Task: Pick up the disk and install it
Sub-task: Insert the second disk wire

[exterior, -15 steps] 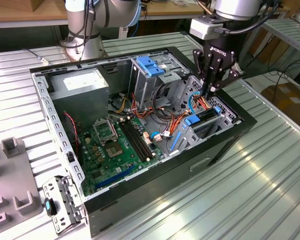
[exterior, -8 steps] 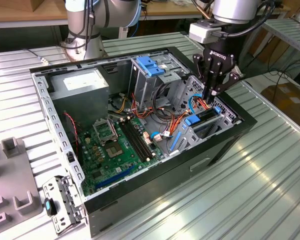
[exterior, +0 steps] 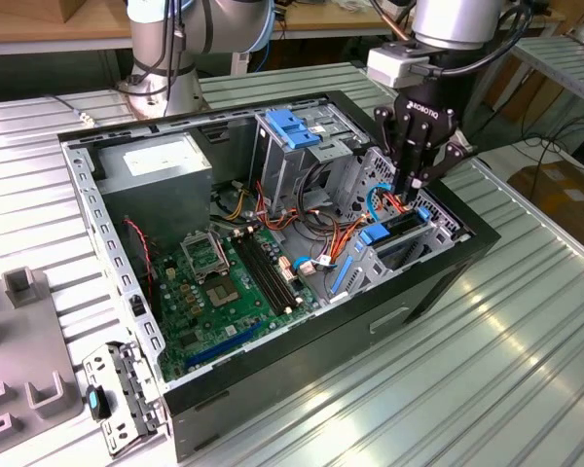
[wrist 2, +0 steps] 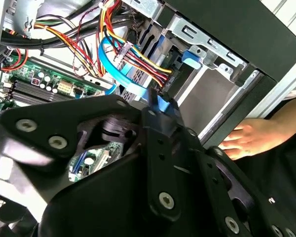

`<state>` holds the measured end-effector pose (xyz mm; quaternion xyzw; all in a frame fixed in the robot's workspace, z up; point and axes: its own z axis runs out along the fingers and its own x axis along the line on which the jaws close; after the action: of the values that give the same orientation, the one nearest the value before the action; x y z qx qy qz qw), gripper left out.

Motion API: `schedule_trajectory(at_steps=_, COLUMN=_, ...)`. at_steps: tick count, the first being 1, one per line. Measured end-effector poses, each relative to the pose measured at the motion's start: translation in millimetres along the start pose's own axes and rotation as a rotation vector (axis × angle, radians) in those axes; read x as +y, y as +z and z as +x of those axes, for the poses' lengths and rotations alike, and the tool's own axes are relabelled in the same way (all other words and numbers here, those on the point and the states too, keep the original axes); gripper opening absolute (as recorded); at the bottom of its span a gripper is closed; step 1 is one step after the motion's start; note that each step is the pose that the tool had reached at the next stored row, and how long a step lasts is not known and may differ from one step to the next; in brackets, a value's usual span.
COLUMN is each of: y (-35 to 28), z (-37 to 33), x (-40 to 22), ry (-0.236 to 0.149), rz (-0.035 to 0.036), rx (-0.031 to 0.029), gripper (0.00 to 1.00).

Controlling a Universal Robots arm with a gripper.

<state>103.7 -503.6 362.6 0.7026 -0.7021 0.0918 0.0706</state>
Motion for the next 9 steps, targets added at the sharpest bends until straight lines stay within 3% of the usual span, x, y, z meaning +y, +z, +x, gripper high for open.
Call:
schedule_trajectory(at_steps=3, y=0.7, z=0.9, x=0.1, ry=0.0, rz=0.0, rx=-0.0002, gripper=0.16)
schedule_trajectory(at_steps=5, y=2.3, z=4.7, x=0.6, ry=0.0, rz=0.0019, rx=-0.0006, gripper=0.16)
schedule_trajectory(at_steps=9, y=5.8, z=11.1, x=3.8, ry=-0.002, rz=0.0091, rx=-0.0109, gripper=0.16)
